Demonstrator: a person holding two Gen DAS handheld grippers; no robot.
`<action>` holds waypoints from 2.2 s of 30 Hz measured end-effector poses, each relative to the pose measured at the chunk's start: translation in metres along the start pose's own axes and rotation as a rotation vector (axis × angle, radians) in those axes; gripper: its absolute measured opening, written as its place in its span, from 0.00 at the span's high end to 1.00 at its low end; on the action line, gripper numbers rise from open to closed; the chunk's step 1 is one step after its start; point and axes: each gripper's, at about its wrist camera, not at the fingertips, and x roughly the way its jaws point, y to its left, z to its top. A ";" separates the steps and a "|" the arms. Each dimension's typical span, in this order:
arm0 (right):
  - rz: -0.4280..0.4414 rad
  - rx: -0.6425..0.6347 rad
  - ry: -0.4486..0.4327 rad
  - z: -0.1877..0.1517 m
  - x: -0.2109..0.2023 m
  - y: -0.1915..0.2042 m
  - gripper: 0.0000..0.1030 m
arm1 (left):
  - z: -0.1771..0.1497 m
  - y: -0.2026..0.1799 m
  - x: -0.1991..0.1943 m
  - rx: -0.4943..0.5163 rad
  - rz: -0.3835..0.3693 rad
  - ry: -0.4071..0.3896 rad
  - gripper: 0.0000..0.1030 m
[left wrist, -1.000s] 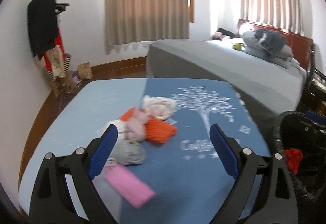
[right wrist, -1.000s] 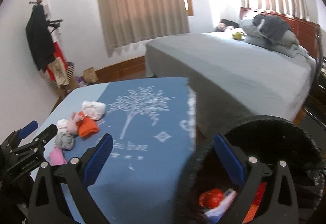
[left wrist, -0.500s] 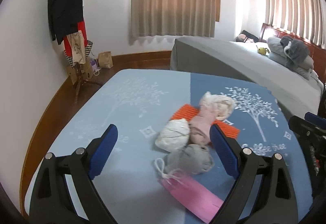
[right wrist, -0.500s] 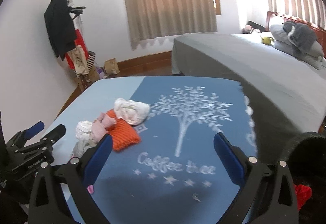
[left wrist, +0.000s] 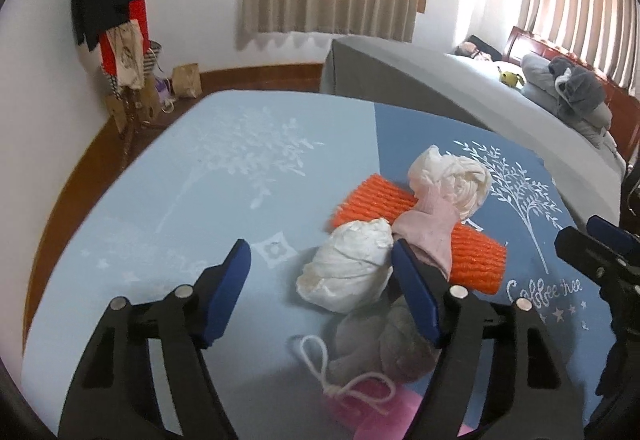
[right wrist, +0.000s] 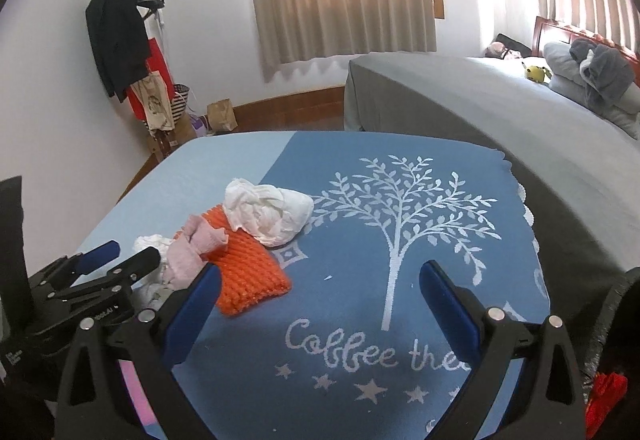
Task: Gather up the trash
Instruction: 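Return the left tool to the pile and grasp the white plastic bag, then grasp the pink sock with the right tool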
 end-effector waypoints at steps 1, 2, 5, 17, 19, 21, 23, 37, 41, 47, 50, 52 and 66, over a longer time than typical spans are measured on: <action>-0.001 0.001 0.002 0.000 0.001 0.000 0.05 | 0.000 -0.001 0.002 0.003 -0.010 0.009 0.38; -0.001 0.002 0.003 0.000 0.002 0.000 0.05 | -0.001 -0.003 0.004 0.008 -0.019 0.018 0.43; -0.001 0.004 0.005 0.000 0.005 0.000 0.05 | -0.001 -0.008 0.009 0.021 -0.044 0.040 0.63; 0.036 -0.015 -0.011 0.012 0.008 0.018 0.05 | 0.010 0.007 -0.021 -0.035 -0.009 -0.054 0.71; 0.048 -0.021 -0.012 0.014 0.012 0.026 0.05 | 0.009 0.013 -0.023 -0.030 0.019 -0.059 0.71; 0.060 -0.023 -0.010 0.016 0.016 0.035 0.06 | 0.008 0.019 -0.023 -0.021 0.046 -0.057 0.71; 0.071 -0.031 -0.005 0.016 0.021 0.044 0.07 | 0.007 0.026 -0.022 -0.026 0.061 -0.052 0.71; 0.128 -0.093 0.093 0.009 0.064 0.092 0.32 | 0.004 0.062 -0.023 -0.067 0.098 -0.051 0.71; 0.138 -0.101 0.136 0.003 0.075 0.094 0.44 | 0.004 0.063 -0.023 -0.069 0.096 -0.050 0.71; 0.197 -0.095 0.168 0.003 0.076 0.089 0.72 | 0.004 0.062 -0.023 -0.063 0.094 -0.050 0.71; 0.204 -0.089 0.152 0.005 0.066 0.084 0.72 | 0.006 0.059 -0.027 -0.060 0.093 -0.056 0.71; 0.210 -0.082 0.140 0.007 0.059 0.081 0.72 | 0.007 0.056 -0.030 -0.058 0.091 -0.063 0.71; 0.199 -0.040 0.061 0.013 -0.004 0.042 0.72 | 0.016 0.003 -0.061 -0.004 0.028 -0.115 0.71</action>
